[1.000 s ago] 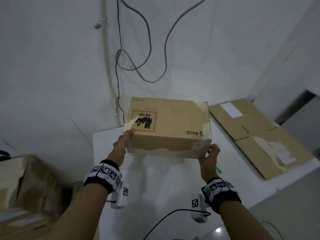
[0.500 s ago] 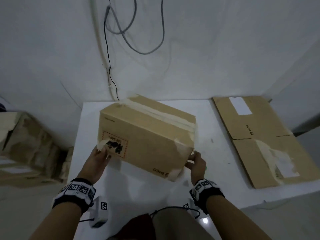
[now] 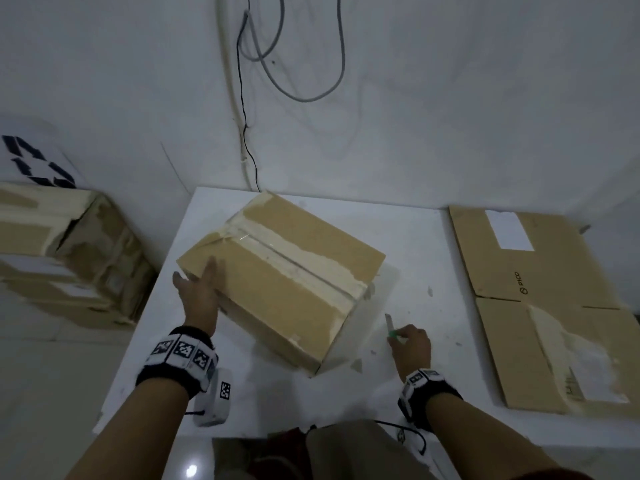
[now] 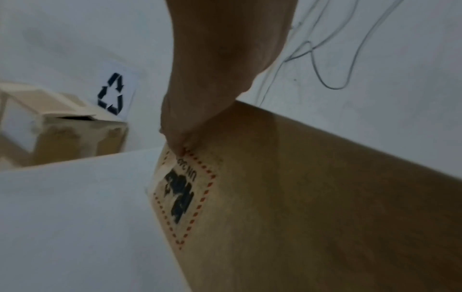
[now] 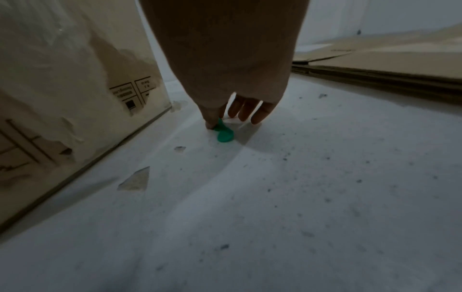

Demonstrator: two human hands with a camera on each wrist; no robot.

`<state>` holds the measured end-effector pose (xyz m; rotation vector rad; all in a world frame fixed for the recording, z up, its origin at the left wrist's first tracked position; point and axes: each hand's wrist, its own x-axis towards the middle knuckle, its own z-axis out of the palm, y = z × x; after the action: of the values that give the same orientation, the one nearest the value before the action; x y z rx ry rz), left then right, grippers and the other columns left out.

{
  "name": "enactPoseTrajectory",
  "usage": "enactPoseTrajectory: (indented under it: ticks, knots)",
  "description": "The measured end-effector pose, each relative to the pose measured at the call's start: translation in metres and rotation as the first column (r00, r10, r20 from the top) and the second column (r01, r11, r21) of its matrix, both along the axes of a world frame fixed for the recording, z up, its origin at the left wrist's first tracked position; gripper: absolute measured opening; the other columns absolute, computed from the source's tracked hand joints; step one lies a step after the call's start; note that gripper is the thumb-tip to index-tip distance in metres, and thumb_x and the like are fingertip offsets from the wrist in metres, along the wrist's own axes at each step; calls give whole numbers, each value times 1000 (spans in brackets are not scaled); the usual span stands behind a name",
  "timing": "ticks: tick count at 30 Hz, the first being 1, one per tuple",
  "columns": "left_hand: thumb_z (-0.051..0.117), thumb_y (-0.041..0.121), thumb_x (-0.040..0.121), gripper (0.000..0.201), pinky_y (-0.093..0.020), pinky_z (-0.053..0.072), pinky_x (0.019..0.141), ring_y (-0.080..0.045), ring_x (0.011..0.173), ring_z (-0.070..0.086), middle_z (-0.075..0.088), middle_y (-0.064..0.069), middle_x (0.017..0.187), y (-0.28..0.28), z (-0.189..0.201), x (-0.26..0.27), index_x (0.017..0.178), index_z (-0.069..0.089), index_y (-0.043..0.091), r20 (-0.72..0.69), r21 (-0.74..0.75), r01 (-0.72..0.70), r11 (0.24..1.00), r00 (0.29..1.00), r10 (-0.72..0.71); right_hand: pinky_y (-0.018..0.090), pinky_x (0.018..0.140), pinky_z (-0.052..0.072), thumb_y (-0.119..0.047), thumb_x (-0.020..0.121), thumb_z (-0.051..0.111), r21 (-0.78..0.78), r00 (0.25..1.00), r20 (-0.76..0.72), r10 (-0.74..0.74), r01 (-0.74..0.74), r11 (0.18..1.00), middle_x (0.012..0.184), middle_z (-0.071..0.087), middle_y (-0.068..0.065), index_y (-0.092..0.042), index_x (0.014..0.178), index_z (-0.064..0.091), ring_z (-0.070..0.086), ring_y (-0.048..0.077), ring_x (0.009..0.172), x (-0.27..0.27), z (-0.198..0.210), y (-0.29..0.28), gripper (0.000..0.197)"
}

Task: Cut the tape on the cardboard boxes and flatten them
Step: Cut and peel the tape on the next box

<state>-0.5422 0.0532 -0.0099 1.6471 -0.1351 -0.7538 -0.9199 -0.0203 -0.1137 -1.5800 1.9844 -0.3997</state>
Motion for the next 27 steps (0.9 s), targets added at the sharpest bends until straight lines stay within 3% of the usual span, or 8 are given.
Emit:
enactPoseTrajectory:
  ticks: [3,7,13,15,18,21,24,27]
  knots:
    - [69,40,86,105,-47,27,115,-34,142,23,16,-15,157,-15,8,-12,153,-4,7,219,91,2,996,976,-22,34,73,45,-2,90,62,-2,998,61,-26,26,1000,96,66,26,11,94,63,62,37,90,6,7,0,14]
    - [71,49,81,116,-54,24,113,-43,140,21,4,-16,159,-32,6,-21,152,-11,8,269,199,3,980,961,-58,38,75,46,4,95,51,-157,965,250,-72,114,981,111,55,24,-1,118,57,55,35,86,24,40,-22,25]
    - [70,48,81,116,-51,16,118,-35,147,5,-10,-15,160,-38,8,-7,152,-16,14,332,165,113,980,929,-163,44,79,51,-11,98,52,-485,923,363,126,72,872,103,53,11,-9,111,59,56,29,90,70,123,-84,15]
    - [59,51,87,103,-52,10,118,-35,147,-1,-10,-17,160,-41,13,-6,153,-11,15,475,285,109,952,847,-239,35,73,54,-19,100,51,-523,889,366,274,-48,851,100,58,4,-16,103,63,59,25,84,94,149,-93,12]
    - [26,50,99,70,-55,1,116,-30,148,-8,-13,-11,160,-46,17,-3,153,-9,23,724,503,57,863,517,-456,12,58,47,-21,99,55,-460,828,334,451,-275,845,99,68,0,-17,94,68,61,19,70,135,174,-97,14]
    - [7,47,95,63,-55,-7,115,-23,149,-10,-11,-2,161,-48,18,4,154,-2,29,700,624,214,752,275,-659,18,63,50,-33,97,60,-376,780,279,560,-448,811,90,69,3,-12,90,71,61,19,66,179,178,-99,25]
    - [10,44,102,54,-54,-11,115,-19,149,-6,-1,2,162,-46,20,6,154,9,32,644,687,229,690,250,-723,40,79,55,-36,94,63,-316,755,194,626,-556,769,86,69,0,-14,89,73,61,18,75,221,167,-101,25]
    - [22,38,103,49,-52,-11,115,-17,149,0,9,4,162,-46,22,5,152,20,33,680,631,222,743,302,-668,39,79,56,-24,93,64,-298,745,202,635,-571,765,90,67,-6,-17,99,74,60,14,78,254,160,-96,14]
